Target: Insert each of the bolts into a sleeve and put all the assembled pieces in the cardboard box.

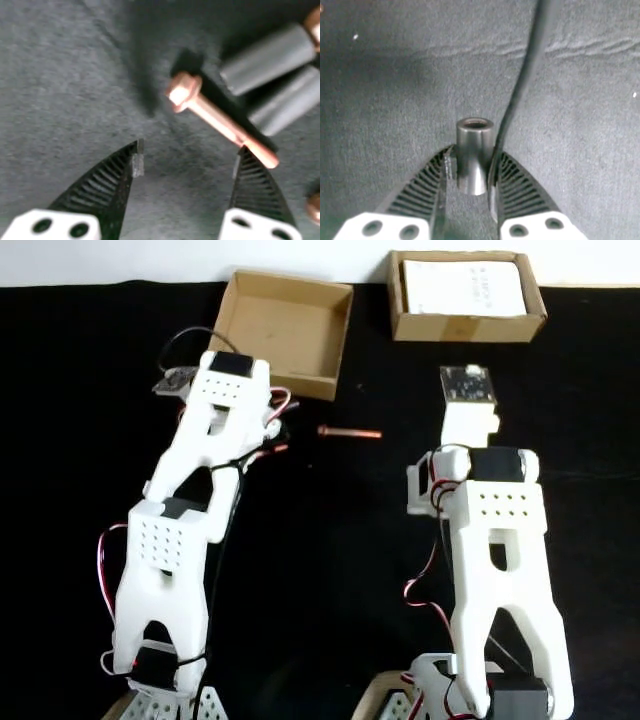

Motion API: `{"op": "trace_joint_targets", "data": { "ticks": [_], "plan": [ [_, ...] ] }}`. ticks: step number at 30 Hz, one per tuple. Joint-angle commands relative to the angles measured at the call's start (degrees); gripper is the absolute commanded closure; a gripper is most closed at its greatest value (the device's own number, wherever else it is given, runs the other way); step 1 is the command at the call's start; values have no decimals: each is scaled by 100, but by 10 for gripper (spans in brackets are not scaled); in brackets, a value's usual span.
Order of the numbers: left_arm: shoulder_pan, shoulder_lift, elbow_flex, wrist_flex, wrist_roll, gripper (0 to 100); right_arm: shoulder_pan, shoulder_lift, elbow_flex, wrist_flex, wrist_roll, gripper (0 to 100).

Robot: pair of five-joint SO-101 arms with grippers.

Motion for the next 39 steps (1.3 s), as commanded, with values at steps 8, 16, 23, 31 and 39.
{"op": "trace_joint_targets", "data": {
  "ticks": [8,16,23,31,39],
  "plan": [
    [66,-198,-40,-176,202,705,-13,-180,-13,-163,44,992],
    [48,-171,-4,-712,237,706,-13,-180,-13,-163,44,992],
    [66,400,-31,-967,527,706,-13,-180,-13,-163,44,992],
    [57,470,-31,-967,-413,789,-13,-180,-13,-163,44,992],
    [31,435,-31,-316,-2514,992,-13,-180,-13,-163,44,992]
  ]
}}
